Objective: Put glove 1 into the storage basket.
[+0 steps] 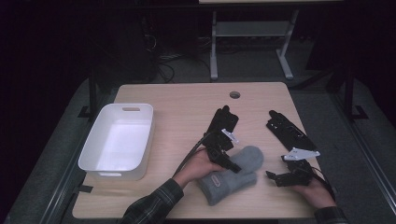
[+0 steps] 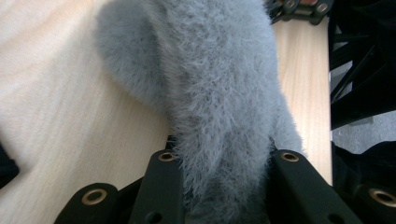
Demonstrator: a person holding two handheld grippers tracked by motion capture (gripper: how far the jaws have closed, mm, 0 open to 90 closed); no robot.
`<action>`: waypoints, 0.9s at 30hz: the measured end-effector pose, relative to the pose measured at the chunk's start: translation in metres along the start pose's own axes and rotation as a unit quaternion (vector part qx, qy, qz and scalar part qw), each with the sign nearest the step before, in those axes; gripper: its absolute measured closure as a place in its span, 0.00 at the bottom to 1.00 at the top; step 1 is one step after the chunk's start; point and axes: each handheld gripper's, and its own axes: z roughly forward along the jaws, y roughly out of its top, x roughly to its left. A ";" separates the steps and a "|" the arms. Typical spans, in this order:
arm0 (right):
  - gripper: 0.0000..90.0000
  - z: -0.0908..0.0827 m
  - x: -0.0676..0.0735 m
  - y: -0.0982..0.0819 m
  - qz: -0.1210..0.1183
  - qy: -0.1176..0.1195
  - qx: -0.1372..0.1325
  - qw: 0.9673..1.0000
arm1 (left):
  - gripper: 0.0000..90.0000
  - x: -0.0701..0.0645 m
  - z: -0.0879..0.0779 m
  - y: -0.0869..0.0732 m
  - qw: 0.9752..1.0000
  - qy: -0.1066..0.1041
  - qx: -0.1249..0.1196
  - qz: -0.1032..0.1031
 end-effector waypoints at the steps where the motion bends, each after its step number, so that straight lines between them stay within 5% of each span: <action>1: 0.10 0.000 0.000 0.000 0.001 0.000 0.001 1.000 | 0.81 -0.001 -0.003 0.000 1.000 0.000 -0.004 0.001; 14: 0.10 0.000 0.000 0.000 0.002 0.000 0.000 1.000 | 0.81 -0.011 -0.055 0.005 0.998 0.014 -0.065 0.012; 27: 0.10 0.000 0.000 0.000 0.001 0.000 0.001 1.000 | 0.81 -0.011 -0.116 0.002 0.992 0.066 -0.103 -0.001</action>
